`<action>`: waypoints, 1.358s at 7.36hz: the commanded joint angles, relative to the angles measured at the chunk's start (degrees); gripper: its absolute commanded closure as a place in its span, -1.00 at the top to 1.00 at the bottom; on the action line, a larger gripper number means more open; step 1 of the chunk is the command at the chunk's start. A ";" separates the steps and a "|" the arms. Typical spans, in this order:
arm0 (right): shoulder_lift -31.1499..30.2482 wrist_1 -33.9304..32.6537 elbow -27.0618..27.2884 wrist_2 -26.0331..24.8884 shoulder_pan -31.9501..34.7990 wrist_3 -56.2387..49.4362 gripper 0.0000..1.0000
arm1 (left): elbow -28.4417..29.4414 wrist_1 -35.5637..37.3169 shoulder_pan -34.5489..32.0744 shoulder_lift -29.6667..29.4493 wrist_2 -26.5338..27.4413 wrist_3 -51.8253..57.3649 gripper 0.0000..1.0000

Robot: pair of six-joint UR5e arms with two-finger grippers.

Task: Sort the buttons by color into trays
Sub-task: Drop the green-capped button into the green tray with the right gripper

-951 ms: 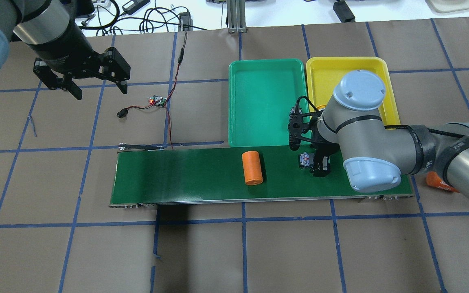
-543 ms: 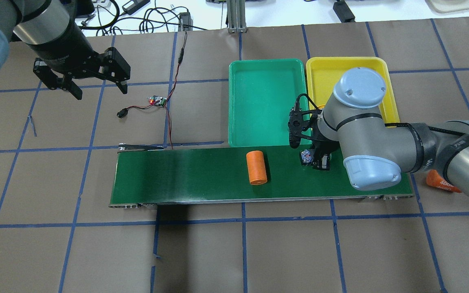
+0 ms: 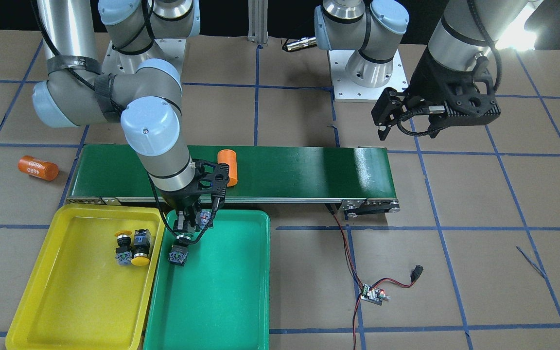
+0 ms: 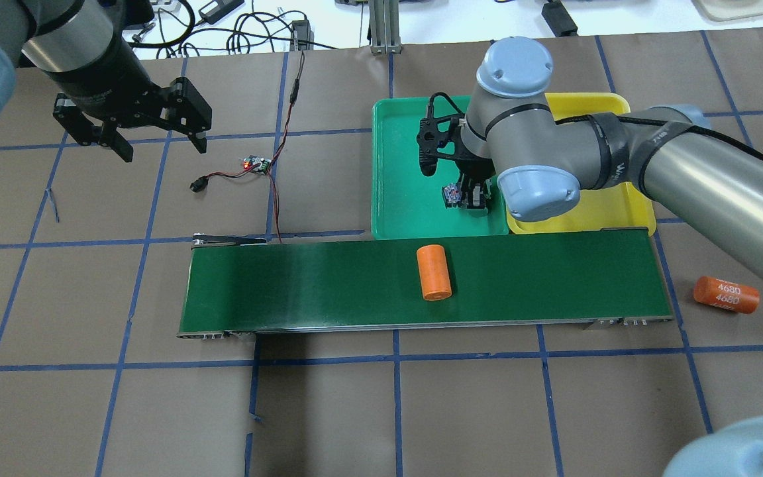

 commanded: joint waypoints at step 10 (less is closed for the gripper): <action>-6.22 20.62 -11.69 3.76 -0.21 2.53 1.00 | 0.99 -0.29 0.17 -0.54 -0.69 0.11 1.00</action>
